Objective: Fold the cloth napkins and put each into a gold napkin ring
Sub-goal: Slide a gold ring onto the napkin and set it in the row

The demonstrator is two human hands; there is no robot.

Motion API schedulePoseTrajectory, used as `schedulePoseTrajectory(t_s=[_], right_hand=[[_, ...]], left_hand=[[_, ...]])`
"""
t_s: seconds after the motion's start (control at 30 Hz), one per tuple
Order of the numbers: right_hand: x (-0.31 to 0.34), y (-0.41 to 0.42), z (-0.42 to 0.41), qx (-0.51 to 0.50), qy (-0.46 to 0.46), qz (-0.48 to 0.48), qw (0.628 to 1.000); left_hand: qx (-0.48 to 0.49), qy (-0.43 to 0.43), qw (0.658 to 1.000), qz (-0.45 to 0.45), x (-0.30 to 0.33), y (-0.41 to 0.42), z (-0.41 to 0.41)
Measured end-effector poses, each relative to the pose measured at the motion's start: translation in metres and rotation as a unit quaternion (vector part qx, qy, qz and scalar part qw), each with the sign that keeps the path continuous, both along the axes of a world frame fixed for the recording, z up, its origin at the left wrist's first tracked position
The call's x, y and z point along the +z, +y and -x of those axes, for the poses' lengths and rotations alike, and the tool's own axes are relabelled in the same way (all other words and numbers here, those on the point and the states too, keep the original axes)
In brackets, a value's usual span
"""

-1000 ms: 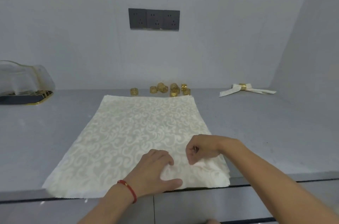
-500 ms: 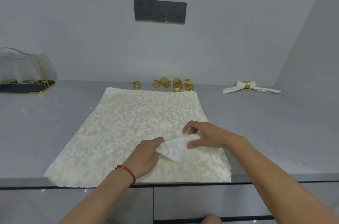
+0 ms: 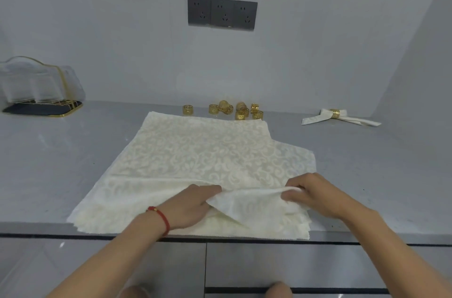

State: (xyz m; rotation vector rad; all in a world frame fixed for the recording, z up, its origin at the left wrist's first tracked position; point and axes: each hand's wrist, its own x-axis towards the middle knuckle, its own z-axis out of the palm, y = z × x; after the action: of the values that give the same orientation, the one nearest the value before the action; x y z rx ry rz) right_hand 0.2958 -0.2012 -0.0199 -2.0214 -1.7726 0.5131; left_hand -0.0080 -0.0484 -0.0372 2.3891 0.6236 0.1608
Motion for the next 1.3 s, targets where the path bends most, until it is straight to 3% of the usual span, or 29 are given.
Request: schedulePoseTrajectory(t_s=[0.2,0.33,0.43,0.53,0.67,0.77,0.9,0.97,1.03,1.13,1.2,1.3], right_hand=[[0.01,0.002,0.049,0.012,0.105,-0.003,0.994],[0.018,0.015,0.062,0.084,0.176,0.039,0.98],[0.017,0.032,0.057,0.101,0.181,0.038,0.977],[0.01,0.055,0.049,0.055,0.159,-0.016,0.986],[0.004,0.096,0.036,-0.031,0.164,-0.012,0.986],[-0.007,0.138,0.018,-0.094,0.09,0.004,0.992],[-0.02,0.184,0.006,-0.187,-0.07,-0.003,0.98],[-0.019,0.199,0.01,-0.218,-0.172,-0.017,0.961],[-0.02,0.205,0.018,-0.22,-0.273,-0.072,0.934],[-0.032,0.201,0.043,-0.128,-0.3,-0.125,0.937],[-0.044,0.2,0.055,-0.065,-0.285,-0.103,0.951],[-0.052,0.215,0.053,-0.055,-0.241,-0.07,0.966]], left_hand=[[-0.003,0.054,0.998,0.023,0.032,0.023,0.052],[0.036,0.058,0.996,0.06,0.04,0.036,0.081],[0.051,0.112,0.991,0.055,0.041,0.05,0.084],[0.066,0.069,0.992,0.082,0.04,0.071,0.073],[0.154,-0.027,0.986,0.062,0.035,0.112,0.04],[0.215,-0.01,0.975,0.045,0.026,0.144,0.005],[0.256,0.127,0.947,-0.145,0.008,0.181,-0.04],[0.269,0.16,0.929,-0.196,0.002,0.198,-0.056],[0.28,0.188,0.907,-0.252,-0.002,0.204,-0.065],[0.292,0.152,0.862,-0.385,-0.018,0.192,-0.069],[0.245,0.094,0.885,-0.384,-0.031,0.177,-0.073],[0.198,0.053,0.929,-0.307,-0.046,0.161,-0.077]])
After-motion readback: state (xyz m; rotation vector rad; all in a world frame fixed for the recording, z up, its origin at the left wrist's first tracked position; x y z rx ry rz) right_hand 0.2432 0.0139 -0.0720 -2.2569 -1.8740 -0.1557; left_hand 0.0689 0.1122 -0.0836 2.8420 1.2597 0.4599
